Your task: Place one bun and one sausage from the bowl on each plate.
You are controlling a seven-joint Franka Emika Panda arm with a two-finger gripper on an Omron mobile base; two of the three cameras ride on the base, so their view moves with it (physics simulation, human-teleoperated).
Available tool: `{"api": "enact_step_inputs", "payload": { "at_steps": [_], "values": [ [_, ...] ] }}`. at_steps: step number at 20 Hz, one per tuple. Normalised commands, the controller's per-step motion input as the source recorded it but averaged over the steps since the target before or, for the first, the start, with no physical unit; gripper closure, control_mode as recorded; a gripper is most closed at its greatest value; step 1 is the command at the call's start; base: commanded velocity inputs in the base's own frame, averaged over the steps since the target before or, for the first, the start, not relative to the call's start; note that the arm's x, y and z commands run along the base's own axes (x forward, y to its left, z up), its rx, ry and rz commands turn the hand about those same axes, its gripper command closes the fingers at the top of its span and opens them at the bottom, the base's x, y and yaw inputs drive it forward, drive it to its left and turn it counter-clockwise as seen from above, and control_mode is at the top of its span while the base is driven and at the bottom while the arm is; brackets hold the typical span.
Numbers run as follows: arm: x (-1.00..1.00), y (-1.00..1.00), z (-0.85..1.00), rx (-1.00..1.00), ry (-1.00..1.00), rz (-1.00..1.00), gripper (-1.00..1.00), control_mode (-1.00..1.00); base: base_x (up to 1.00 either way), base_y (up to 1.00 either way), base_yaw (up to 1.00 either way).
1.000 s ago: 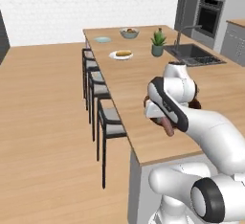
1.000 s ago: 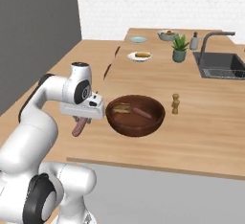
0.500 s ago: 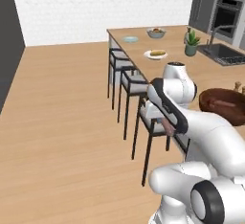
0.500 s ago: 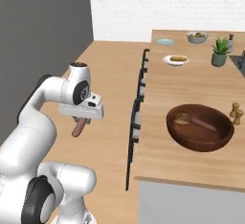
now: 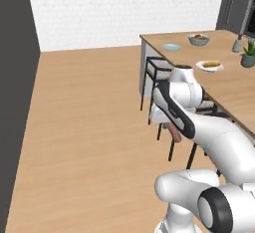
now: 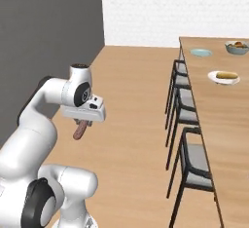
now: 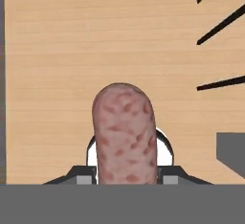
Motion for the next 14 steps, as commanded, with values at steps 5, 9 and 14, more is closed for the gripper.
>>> {"api": "enact_step_inputs", "payload": {
  "at_steps": [5,9,14],
  "values": [
    [0.00,0.00,0.00,0.00,0.00,0.00,1.00,1.00,0.96,0.95,-0.04],
    [0.00,0.00,0.00,0.00,0.00,0.00,1.00,1.00,0.76,0.57,-0.36],
    [0.00,0.00,0.00,0.00,0.00,0.00,1.00,1.00,0.77,0.57,-0.65]
  ]
}}
